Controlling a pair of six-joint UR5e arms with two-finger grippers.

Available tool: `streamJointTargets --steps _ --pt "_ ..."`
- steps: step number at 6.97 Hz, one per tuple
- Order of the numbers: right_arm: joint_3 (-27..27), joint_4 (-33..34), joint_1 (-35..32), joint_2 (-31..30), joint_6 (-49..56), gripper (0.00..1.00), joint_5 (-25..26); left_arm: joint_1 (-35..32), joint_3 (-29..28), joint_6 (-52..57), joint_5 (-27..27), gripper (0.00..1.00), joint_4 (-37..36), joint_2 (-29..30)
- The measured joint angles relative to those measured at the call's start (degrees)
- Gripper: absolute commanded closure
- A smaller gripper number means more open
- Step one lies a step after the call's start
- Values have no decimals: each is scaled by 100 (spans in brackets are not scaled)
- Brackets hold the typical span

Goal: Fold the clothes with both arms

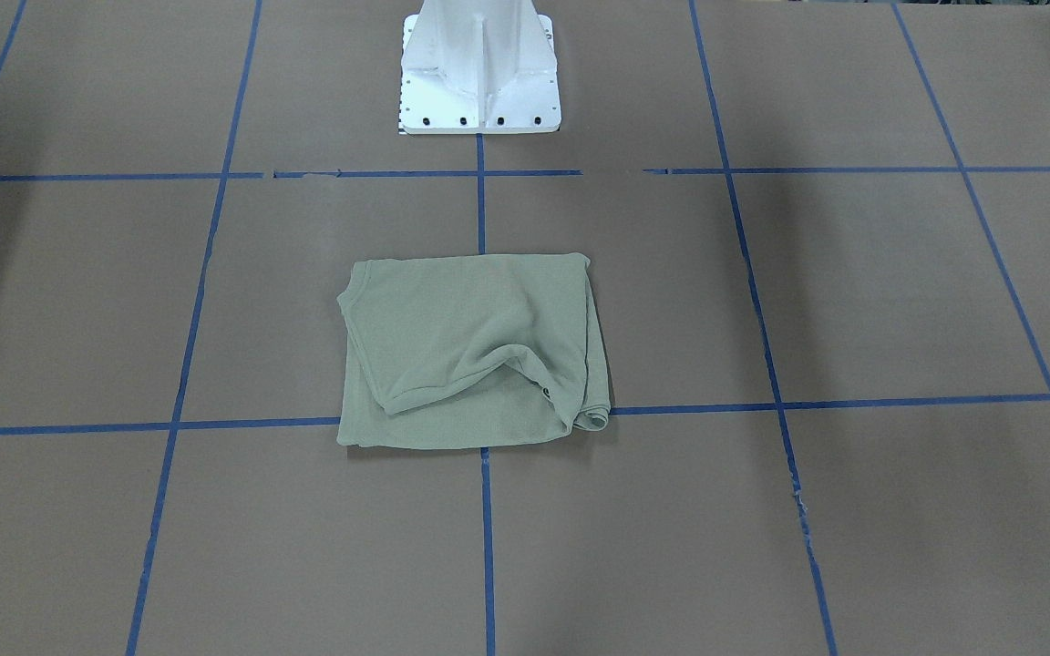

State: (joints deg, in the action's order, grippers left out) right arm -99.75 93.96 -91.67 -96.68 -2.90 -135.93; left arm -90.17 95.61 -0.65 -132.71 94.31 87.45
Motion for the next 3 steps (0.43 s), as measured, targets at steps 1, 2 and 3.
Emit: streamJointTargets --steps 1,2,3 --pt "-15 0 0 0 2 0 -2 0 -4 -3 0 0 2 0" --pt "-33 0 0 0 6 0 -1 0 -12 -4 -2 0 8 1" --pt "-37 0 0 0 6 0 3 0 -19 -5 -6 0 14 5"
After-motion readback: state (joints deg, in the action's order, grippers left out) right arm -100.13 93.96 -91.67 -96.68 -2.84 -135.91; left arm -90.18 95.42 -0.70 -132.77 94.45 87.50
